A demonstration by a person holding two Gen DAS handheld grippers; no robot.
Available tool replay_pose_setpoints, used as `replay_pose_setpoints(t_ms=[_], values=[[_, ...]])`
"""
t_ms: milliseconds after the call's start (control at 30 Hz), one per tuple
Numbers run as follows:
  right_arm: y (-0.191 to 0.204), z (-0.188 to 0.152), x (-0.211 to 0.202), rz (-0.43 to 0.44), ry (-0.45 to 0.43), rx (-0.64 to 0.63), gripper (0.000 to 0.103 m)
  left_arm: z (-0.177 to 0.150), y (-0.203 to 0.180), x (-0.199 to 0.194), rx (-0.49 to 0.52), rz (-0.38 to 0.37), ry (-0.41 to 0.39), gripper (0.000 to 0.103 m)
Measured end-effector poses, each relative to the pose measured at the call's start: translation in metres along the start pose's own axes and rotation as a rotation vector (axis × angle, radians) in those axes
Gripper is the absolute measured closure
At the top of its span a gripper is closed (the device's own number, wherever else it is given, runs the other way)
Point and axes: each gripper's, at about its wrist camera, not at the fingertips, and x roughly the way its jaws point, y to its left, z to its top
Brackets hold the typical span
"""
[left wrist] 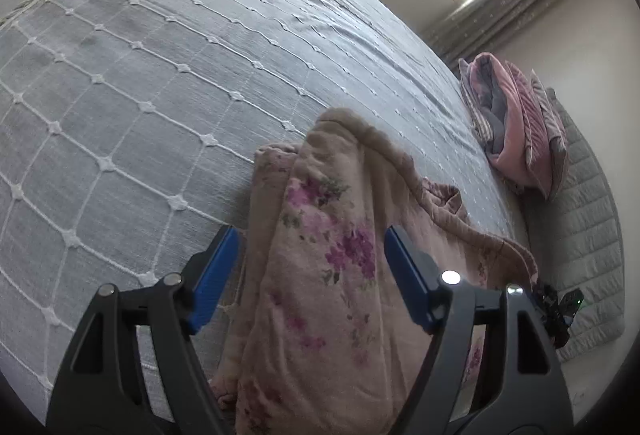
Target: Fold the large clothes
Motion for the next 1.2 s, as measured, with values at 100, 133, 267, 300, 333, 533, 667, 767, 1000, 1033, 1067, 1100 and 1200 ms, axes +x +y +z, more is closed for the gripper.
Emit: replay_pose_setpoints(t_ms=[100, 133, 267, 300, 333, 533, 667, 767, 1000, 1033, 1067, 1100, 1200], values=[[0.017, 0.005, 0.015, -0.071, 0.041, -0.164, 0.029, 0.007, -0.009, 0.016, 0.051, 0.054, 0.028, 0.027], [0.018, 0.006, 0.011, -0.067, 0.026, -0.178, 0.029, 0.009, -0.007, 0.020, 0.057, 0.065, 0.028, 0.027], [-0.003, 0.015, 0.004, 0.093, -0.105, -0.063, 0.024, 0.017, -0.003, 0.027, 0.063, 0.061, 0.020, 0.027], [-0.001, 0.013, 0.014, 0.045, -0.079, -0.118, 0.023, 0.018, -0.002, 0.030, 0.060, 0.060, 0.025, 0.027], [0.008, 0.010, 0.023, -0.026, -0.034, -0.197, 0.023, 0.018, -0.003, 0.033, 0.062, 0.059, 0.038, 0.027], [0.012, 0.000, 0.085, -0.068, 0.137, -0.361, 0.035, 0.018, -0.019, 0.058, 0.151, 0.129, 0.064, 0.064], [0.028, 0.000, 0.060, -0.038, 0.027, -0.418, 0.086, 0.013, -0.037, 0.035, 0.213, 0.161, -0.033, 0.088], [0.049, 0.004, 0.035, -0.074, -0.053, -0.474, 0.089, 0.020, -0.052, 0.006, 0.226, 0.141, -0.110, 0.090], [0.123, 0.079, 0.011, -0.126, -0.242, -0.486, 0.091, 0.086, -0.085, -0.034, 0.102, 0.153, -0.304, 0.091], [0.126, 0.090, 0.018, -0.148, -0.250, -0.464, 0.091, 0.093, -0.084, -0.027, 0.090, 0.182, -0.314, 0.091], [0.125, 0.100, 0.031, -0.176, -0.247, -0.446, 0.091, 0.100, -0.083, -0.014, 0.082, 0.221, -0.316, 0.091], [0.121, 0.106, 0.047, -0.198, -0.232, -0.426, 0.091, 0.105, -0.080, 0.004, 0.077, 0.256, -0.306, 0.091], [0.102, 0.106, 0.116, -0.282, -0.095, -0.348, 0.091, 0.102, -0.069, 0.076, 0.089, 0.424, -0.215, 0.091]])
